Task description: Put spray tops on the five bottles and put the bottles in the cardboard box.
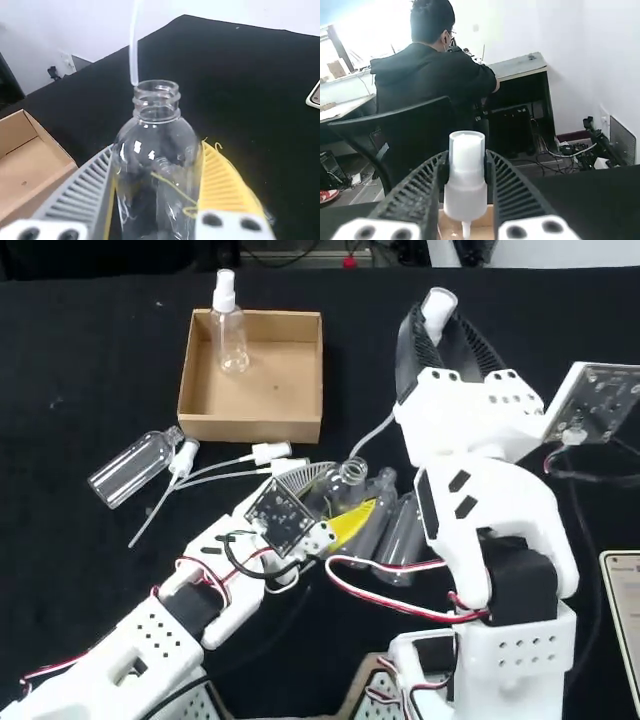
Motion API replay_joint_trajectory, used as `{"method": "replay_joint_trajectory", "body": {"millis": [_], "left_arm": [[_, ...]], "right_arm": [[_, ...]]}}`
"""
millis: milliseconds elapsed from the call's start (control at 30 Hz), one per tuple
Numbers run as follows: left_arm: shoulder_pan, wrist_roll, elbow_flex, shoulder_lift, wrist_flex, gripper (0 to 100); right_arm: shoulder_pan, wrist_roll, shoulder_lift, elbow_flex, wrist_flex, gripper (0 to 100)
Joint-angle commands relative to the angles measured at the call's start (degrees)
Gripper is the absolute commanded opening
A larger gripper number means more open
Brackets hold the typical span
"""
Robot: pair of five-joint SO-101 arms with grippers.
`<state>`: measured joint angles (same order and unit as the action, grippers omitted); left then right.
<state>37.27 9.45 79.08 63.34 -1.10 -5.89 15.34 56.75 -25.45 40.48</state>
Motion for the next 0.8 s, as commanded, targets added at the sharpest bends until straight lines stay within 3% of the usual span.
{"method": "replay_joint_trajectory", "body": {"millis": [0, 533, 767], "left_arm": [[0.13, -0.62, -3.65, -0.09, 1.05, 14], [0.04, -0.62, -4.18, -0.09, 1.05, 14], [0.04, -0.62, -4.18, -0.09, 1.14, 14]], "right_arm": [[0.7, -0.79, 1.27, 6.73, 2.46, 1.1], [0.53, -0.53, 1.36, -4.09, 2.9, 1.1], [-5.71, -0.53, 3.38, -12.18, 0.44, 1.1]]}}
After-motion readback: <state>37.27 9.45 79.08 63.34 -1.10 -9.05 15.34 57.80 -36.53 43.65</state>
